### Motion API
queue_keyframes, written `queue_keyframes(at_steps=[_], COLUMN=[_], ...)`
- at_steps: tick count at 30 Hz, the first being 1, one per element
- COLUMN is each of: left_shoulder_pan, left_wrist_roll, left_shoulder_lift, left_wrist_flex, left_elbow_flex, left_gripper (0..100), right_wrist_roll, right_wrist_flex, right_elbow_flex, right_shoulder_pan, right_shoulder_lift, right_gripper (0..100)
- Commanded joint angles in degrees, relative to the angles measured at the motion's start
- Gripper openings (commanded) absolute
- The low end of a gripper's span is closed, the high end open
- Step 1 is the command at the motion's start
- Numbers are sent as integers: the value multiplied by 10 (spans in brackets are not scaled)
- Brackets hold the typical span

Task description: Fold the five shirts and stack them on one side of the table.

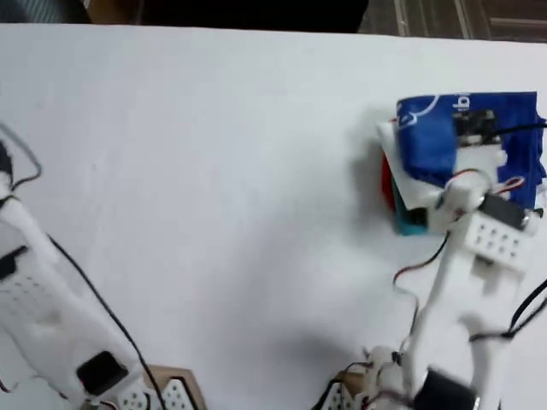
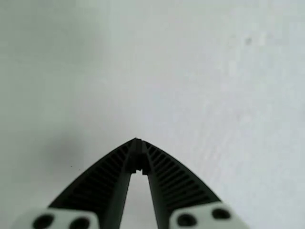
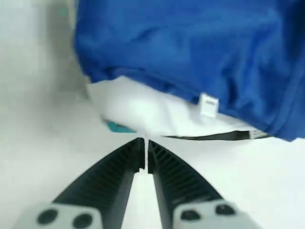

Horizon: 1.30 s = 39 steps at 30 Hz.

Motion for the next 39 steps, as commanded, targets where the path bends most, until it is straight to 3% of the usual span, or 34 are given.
queue_keyframes(at_steps=[1, 4, 7, 16, 22, 26, 31, 36, 39], left_shoulder_pan=[76, 142, 186, 188, 188, 188, 207, 263, 318], left_wrist_roll=[-21, -18, -17, -22, -22, -16, 56, 200, 214], left_shoulder_lift=[-212, -337, -462, -804, -1007, -1156, -1320, -1303, -1298], left_wrist_flex=[8, -42, -120, -362, -470, -476, -388, -283, -286], left_elbow_flex=[126, 297, 493, 980, 1206, 1316, 1403, 1406, 1407], left_gripper=[26, 26, 26, 34, 78, 118, 126, 126, 124], right_wrist_roll=[-33, -105, -115, -118, -120, -137, -313, -367, -366], right_wrist_flex=[51, 95, 103, 82, 87, 90, 91, 91, 91], right_elbow_flex=[77, 165, 219, 500, 607, 620, 620, 620, 620], right_shoulder_pan=[-87, -170, -221, -240, -240, -233, -238, -234, -236], right_shoulder_lift=[-175, -320, -447, -756, -742, -752, -752, -751, -751], right_gripper=[21, 20, 20, 21, 21, 20, 20, 20, 20])
